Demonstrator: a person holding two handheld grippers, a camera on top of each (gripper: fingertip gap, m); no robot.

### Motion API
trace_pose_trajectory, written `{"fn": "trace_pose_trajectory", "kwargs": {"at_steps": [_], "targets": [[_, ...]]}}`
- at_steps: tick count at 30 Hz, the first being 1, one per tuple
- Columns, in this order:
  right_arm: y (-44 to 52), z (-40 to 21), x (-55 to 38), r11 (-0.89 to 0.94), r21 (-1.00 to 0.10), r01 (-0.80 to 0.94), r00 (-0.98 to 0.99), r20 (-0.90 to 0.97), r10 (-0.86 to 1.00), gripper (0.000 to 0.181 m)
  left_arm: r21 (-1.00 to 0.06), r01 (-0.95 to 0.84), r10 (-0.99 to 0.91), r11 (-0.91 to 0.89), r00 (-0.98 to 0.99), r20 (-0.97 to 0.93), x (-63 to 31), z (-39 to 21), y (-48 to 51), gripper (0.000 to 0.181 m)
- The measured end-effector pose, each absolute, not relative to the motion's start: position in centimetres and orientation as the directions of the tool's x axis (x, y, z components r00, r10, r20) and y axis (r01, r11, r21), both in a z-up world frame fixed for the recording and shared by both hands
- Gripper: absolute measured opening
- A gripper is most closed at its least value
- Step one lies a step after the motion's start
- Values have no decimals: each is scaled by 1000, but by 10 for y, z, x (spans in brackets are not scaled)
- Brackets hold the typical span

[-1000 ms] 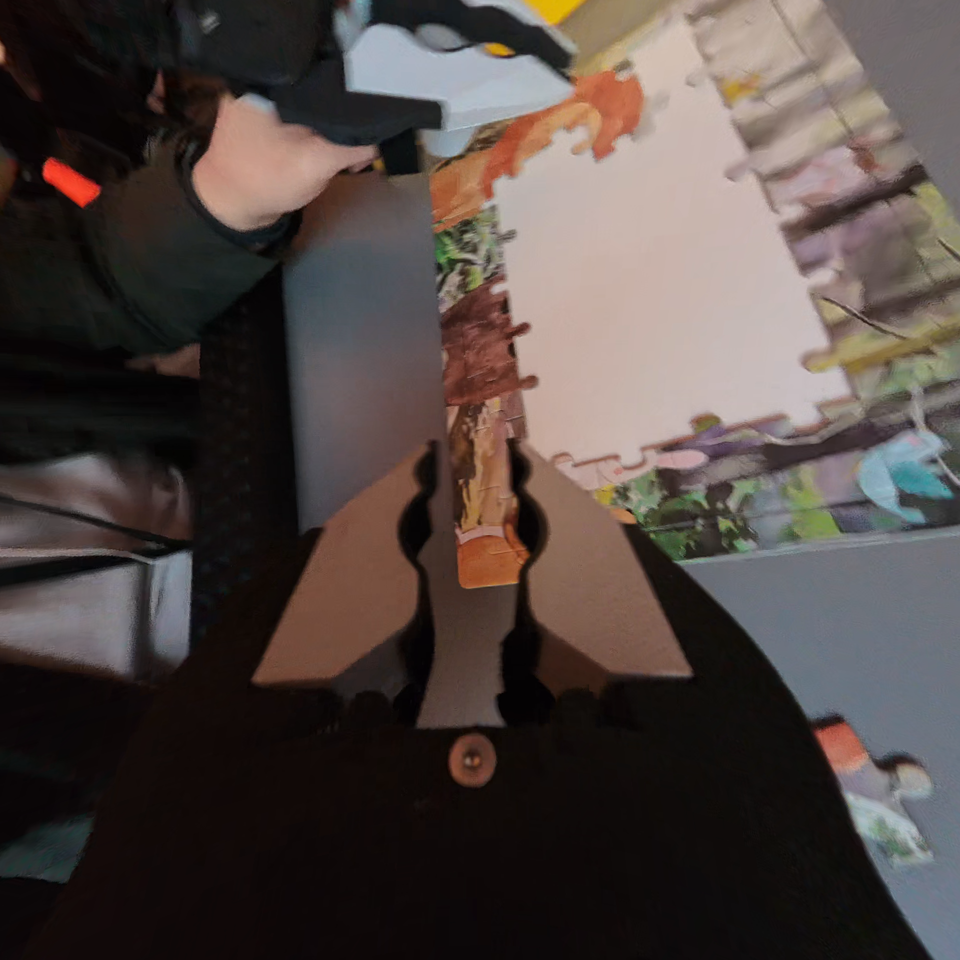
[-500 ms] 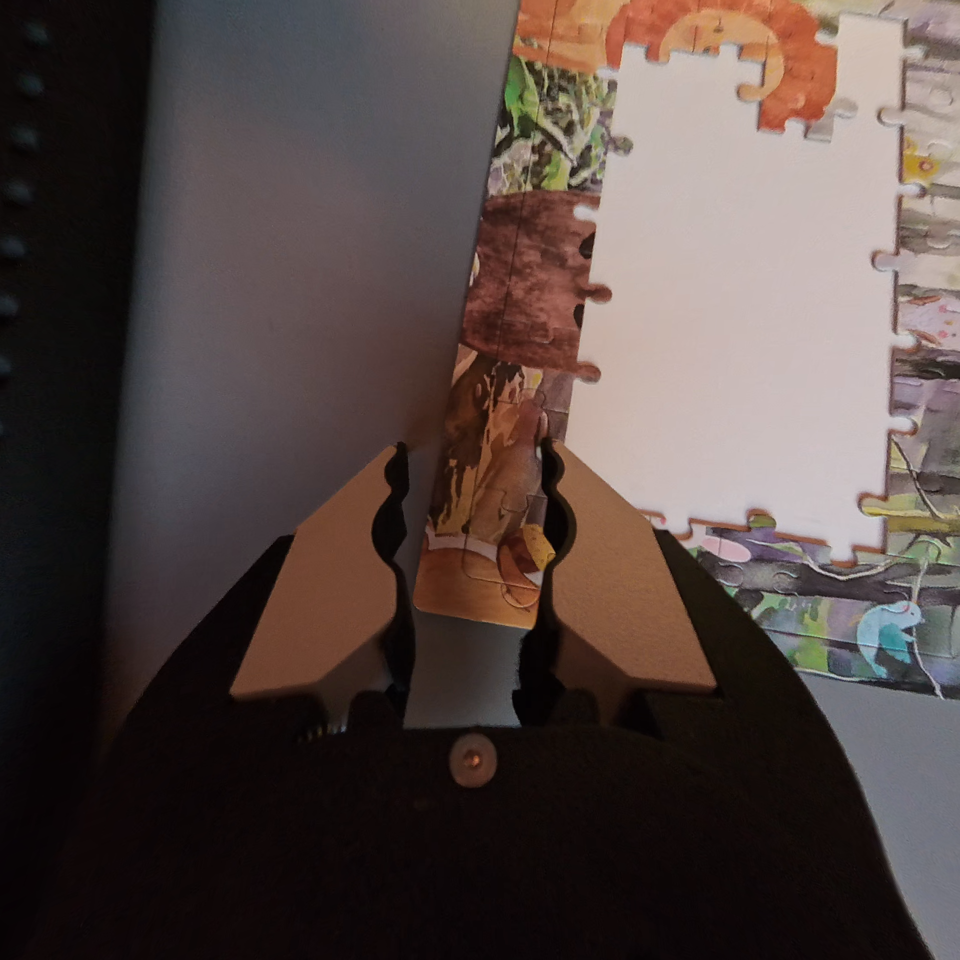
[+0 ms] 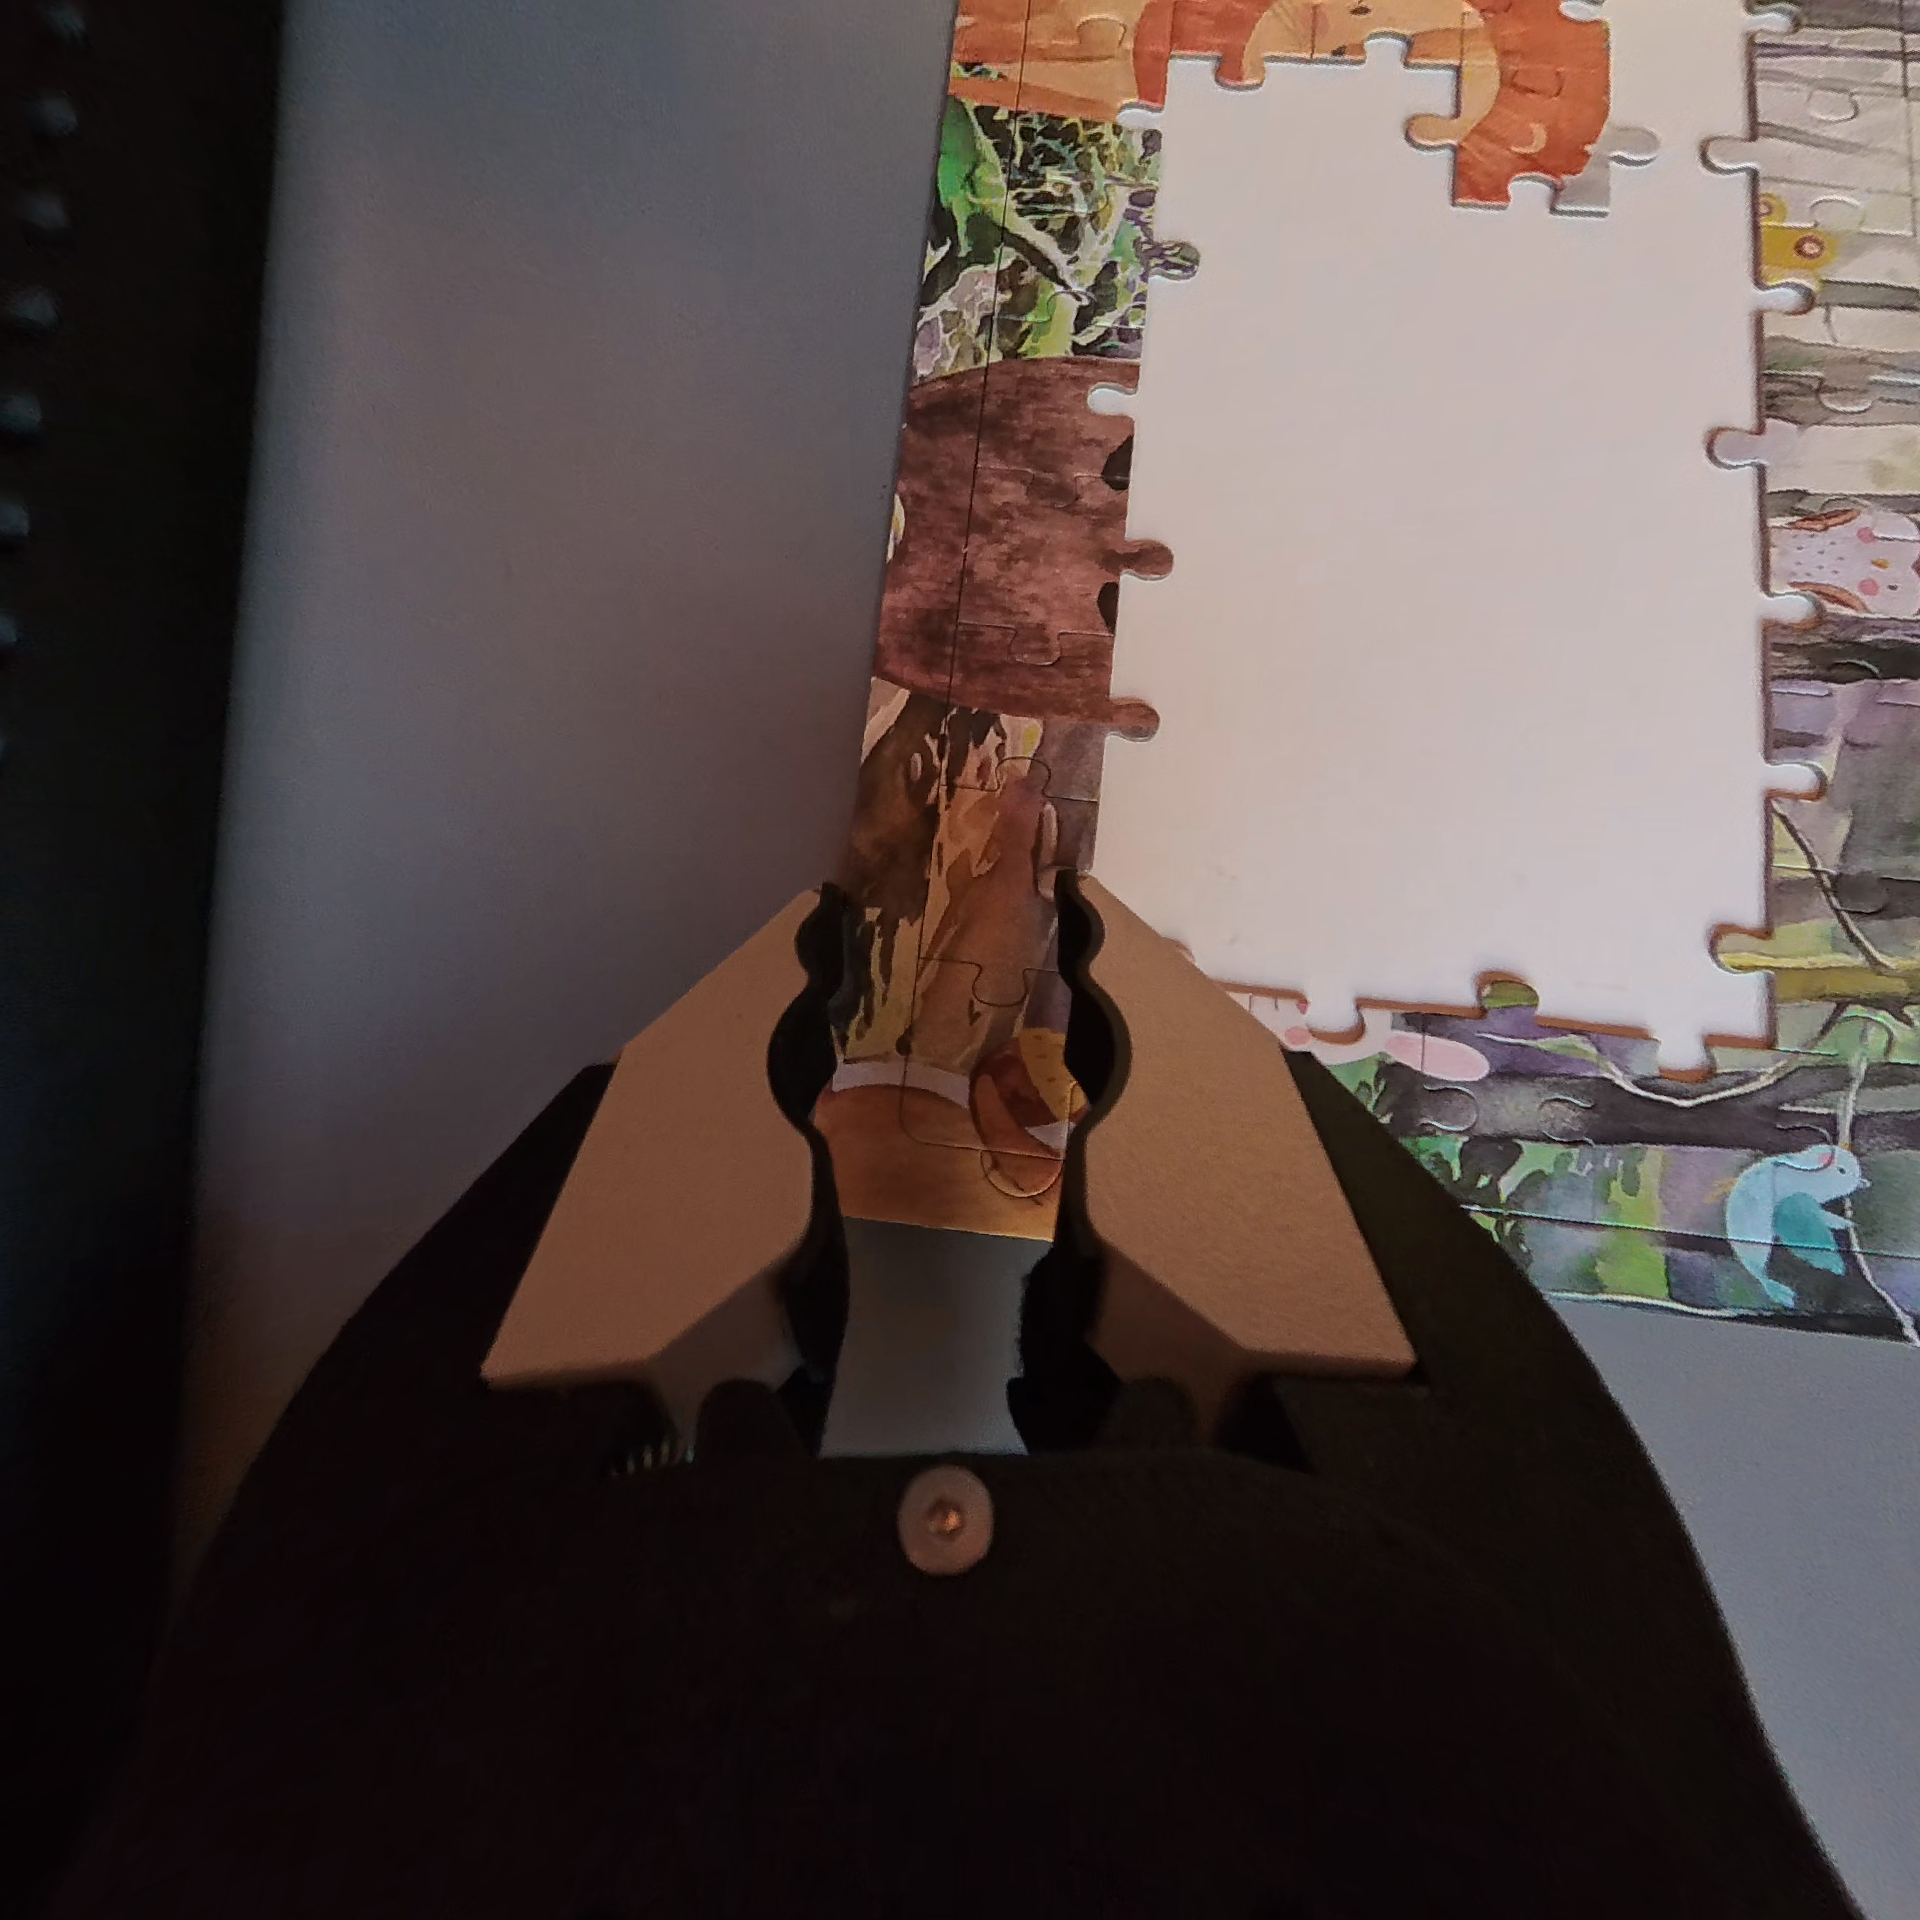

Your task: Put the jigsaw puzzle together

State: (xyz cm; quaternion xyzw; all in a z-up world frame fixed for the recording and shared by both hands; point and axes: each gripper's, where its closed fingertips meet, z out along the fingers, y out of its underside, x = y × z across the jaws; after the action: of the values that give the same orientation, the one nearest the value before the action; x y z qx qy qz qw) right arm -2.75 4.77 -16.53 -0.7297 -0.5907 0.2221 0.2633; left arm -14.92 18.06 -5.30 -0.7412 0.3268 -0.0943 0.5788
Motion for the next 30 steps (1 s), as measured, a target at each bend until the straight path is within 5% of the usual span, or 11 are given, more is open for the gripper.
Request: {"fn": "trace_pose_trajectory", "kwargs": {"at_steps": [11,30], "targets": [[51,-162,-2,-97,-689,718,157,25,987,46,-790,-587,-649,-179,673,-353,-142,-97,178,20],[54,-152,-10,-53,-680,732,174,110,979,66,-670,-684,-569,-290,686,-454,-162,-127,193,34]]}}
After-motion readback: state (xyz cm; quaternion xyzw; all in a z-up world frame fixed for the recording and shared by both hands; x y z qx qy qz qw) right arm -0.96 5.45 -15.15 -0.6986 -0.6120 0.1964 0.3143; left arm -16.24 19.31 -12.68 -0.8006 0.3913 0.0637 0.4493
